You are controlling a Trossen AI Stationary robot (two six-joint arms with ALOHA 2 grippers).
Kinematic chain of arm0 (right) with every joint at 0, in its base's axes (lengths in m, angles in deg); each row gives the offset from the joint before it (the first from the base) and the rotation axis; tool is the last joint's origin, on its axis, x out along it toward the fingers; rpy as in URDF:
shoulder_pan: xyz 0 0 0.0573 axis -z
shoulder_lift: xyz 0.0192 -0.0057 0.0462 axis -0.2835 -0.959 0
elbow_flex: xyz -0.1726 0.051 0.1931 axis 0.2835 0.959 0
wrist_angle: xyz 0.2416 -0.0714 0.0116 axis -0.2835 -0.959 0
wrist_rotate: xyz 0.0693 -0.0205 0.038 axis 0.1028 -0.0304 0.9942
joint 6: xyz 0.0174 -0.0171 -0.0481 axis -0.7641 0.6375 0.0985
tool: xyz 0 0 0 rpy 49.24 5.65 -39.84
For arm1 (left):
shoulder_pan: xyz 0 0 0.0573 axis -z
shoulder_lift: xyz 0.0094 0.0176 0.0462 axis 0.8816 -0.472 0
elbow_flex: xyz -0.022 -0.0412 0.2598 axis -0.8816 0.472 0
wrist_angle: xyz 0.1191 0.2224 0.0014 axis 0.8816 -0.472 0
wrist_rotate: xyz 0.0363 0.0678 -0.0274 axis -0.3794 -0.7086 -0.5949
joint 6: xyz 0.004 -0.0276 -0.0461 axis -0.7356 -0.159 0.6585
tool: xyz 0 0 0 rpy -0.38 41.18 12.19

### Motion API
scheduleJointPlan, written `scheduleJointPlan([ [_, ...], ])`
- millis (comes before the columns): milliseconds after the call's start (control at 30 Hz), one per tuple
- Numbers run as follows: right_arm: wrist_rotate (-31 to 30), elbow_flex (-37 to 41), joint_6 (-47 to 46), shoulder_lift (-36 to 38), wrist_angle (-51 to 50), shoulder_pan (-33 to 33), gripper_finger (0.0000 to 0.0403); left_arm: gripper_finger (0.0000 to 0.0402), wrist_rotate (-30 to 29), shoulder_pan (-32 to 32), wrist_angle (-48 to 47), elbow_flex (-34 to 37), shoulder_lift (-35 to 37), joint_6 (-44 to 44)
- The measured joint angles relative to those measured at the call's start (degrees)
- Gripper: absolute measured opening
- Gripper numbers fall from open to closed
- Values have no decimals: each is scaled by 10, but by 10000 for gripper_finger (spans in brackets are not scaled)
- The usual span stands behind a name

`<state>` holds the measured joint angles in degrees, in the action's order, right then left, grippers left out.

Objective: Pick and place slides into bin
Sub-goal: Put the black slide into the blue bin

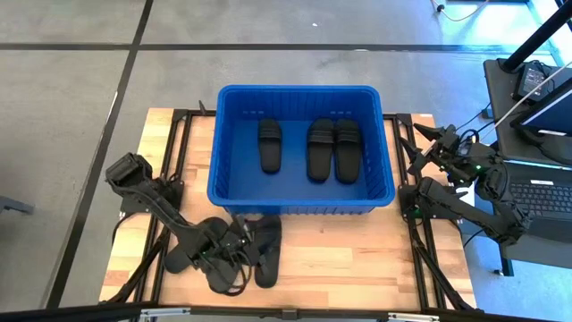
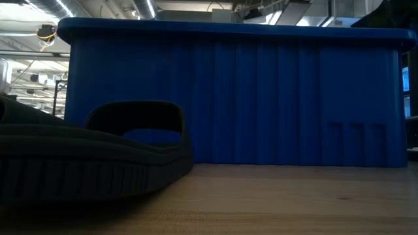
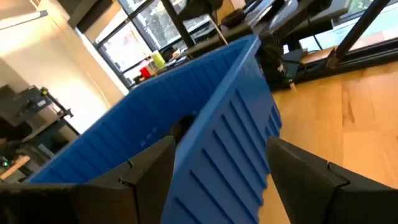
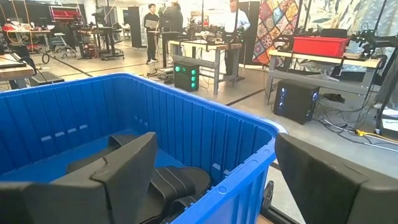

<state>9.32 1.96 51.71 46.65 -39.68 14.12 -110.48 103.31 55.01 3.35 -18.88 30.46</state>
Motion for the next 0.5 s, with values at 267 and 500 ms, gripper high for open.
scheduleJointPlan([
  [267,0,0,0,0,0,0,327,248,56,0,-4,0,-60,75],
  [500,0,0,0,0,0,0,327,248,237,-1,-119,0,-87,227],
])
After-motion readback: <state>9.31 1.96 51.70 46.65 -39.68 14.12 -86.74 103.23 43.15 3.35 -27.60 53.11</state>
